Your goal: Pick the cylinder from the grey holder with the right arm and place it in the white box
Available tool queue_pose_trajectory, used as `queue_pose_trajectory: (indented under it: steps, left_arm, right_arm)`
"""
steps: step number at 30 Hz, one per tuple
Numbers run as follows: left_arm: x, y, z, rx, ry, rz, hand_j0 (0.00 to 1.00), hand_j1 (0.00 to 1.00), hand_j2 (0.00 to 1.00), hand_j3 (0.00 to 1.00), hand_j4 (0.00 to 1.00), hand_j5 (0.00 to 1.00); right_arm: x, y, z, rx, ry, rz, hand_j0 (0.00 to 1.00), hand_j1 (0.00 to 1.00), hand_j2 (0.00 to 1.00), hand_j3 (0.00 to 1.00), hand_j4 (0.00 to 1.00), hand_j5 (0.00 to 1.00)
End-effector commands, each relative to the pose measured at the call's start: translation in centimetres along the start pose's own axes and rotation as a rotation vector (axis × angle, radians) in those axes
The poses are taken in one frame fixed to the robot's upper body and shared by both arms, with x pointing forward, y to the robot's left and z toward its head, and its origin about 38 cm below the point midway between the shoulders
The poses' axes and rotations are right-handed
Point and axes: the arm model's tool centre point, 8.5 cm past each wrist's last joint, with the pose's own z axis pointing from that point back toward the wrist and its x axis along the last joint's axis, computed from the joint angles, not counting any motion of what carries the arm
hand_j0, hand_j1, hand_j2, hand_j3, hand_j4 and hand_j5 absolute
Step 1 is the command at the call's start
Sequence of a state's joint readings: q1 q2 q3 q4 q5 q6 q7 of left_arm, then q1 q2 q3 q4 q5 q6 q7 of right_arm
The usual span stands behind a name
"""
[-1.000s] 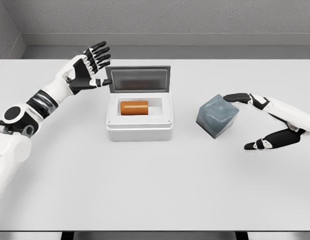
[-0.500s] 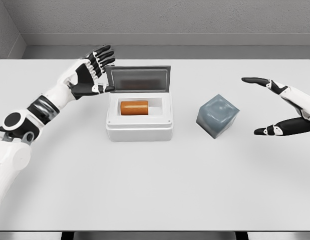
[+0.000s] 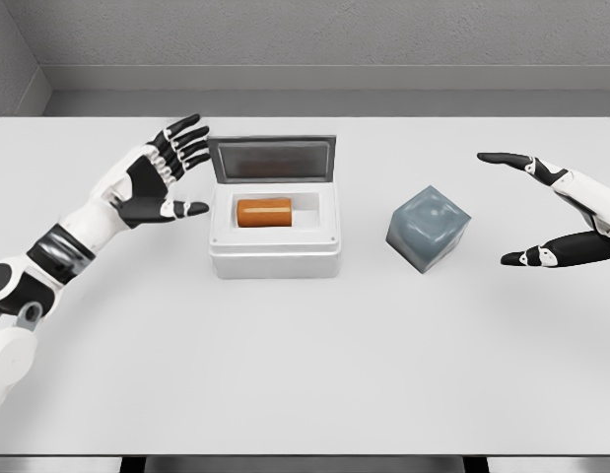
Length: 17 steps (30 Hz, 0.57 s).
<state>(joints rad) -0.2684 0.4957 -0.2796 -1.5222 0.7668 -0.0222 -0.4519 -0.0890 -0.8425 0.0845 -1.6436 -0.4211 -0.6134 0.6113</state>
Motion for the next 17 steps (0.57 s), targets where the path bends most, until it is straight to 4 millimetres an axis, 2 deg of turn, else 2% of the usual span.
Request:
queue_pose_trajectory:
  steps: [1,4,9,13,14,17]
  left_arm:
    - [1.6,-0.3,0.0,-0.015,-0.034,-0.021,1.0,1.0,1.0,1.0,1.0,1.0]
    - [1.4,-0.4,0.6,-0.007,-0.038,-0.018,1.0,1.0,1.0,1.0,1.0,1.0]
    - [2.4,0.9,2.1,0.046,-0.098,-0.044,1.0,1.0,1.0,1.0,1.0,1.0]
    - [5.2,4.1,4.1,0.132,-0.164,-0.122,1.0,1.0,1.0,1.0,1.0,1.0]
    - [5.5,5.3,5.0,0.164,-0.182,-0.156,1.0,1.0,1.0,1.0,1.0,1.0]
    - [5.5,5.9,5.4,0.183,-0.192,-0.169,1.0,1.0,1.0,1.0,1.0,1.0]
  right_arm:
    - [0.0,-0.1,0.1,-0.005,0.001,-0.007,1.0,1.0,1.0,1.0,1.0,1.0]
    - [0.0,-0.1,0.0,-0.006,0.0,-0.006,1.0,1.0,1.0,1.0,1.0,1.0]
    - [0.0,-0.1,0.0,-0.006,0.0,-0.006,1.0,1.0,1.0,1.0,1.0,1.0]
    - [0.0,-0.1,0.0,-0.006,0.0,-0.006,1.0,1.0,1.0,1.0,1.0,1.0]
    - [0.0,-0.1,0.0,-0.006,0.0,-0.006,1.0,1.0,1.0,1.0,1.0,1.0]
    - [0.0,-0.1,0.0,-0.005,-0.001,-0.005,1.0,1.0,1.0,1.0,1.0,1.0]
